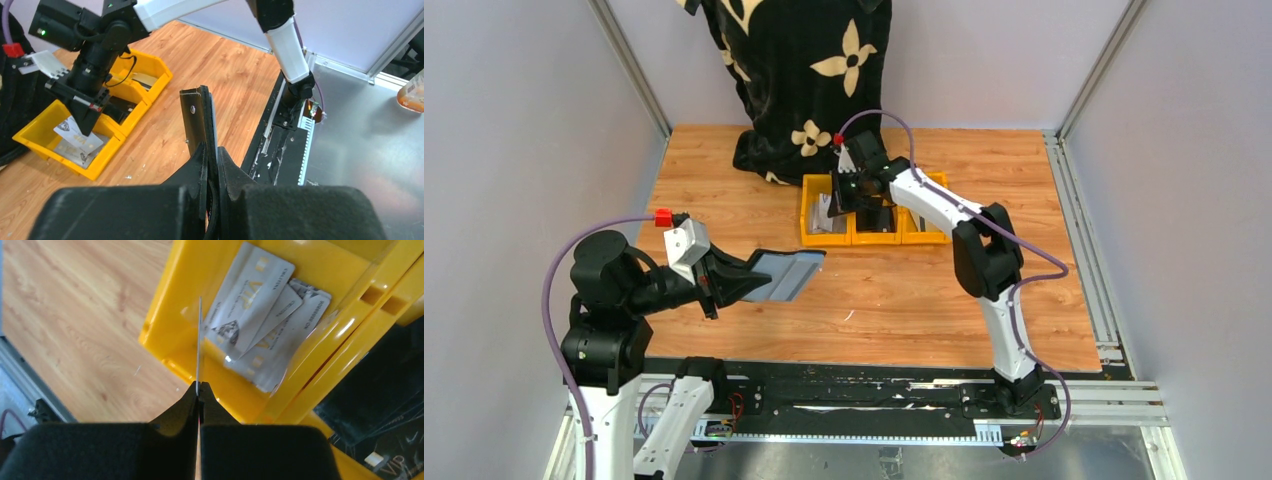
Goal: Take the credit cards out of the card holder
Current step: Place the credit card in the storage box, then remove the credit card from the card holder.
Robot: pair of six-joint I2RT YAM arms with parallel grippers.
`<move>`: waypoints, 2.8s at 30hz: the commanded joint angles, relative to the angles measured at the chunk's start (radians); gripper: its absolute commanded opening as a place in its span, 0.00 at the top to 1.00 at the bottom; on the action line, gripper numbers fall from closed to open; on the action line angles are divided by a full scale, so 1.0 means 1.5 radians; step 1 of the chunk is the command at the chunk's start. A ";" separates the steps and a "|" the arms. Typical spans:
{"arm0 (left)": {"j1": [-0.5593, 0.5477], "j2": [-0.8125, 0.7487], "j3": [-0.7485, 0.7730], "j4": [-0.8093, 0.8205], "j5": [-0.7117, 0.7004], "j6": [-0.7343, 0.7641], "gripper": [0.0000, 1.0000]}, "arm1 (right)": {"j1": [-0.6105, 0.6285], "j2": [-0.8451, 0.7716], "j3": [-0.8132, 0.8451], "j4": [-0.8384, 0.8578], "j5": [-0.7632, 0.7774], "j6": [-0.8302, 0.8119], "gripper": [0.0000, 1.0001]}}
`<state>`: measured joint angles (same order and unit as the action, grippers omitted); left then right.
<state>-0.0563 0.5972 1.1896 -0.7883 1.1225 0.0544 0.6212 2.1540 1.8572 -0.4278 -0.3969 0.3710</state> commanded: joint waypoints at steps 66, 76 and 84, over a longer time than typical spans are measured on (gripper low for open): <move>0.001 -0.039 0.065 0.001 0.125 0.067 1.00 | 0.442 -0.767 -0.597 0.395 -0.033 -0.234 0.20; 0.001 -0.028 0.073 0.001 0.117 0.055 1.00 | 0.468 -0.792 -0.603 0.435 0.035 -0.270 0.46; 0.000 -0.016 0.080 0.001 0.111 0.042 1.00 | 0.481 -0.790 -0.592 0.404 0.050 -0.284 0.64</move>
<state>-0.0563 0.5526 1.2789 -0.8017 1.2968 0.1402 1.3201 0.9783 0.9573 0.1898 -0.3595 -0.0254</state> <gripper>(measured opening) 0.059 0.372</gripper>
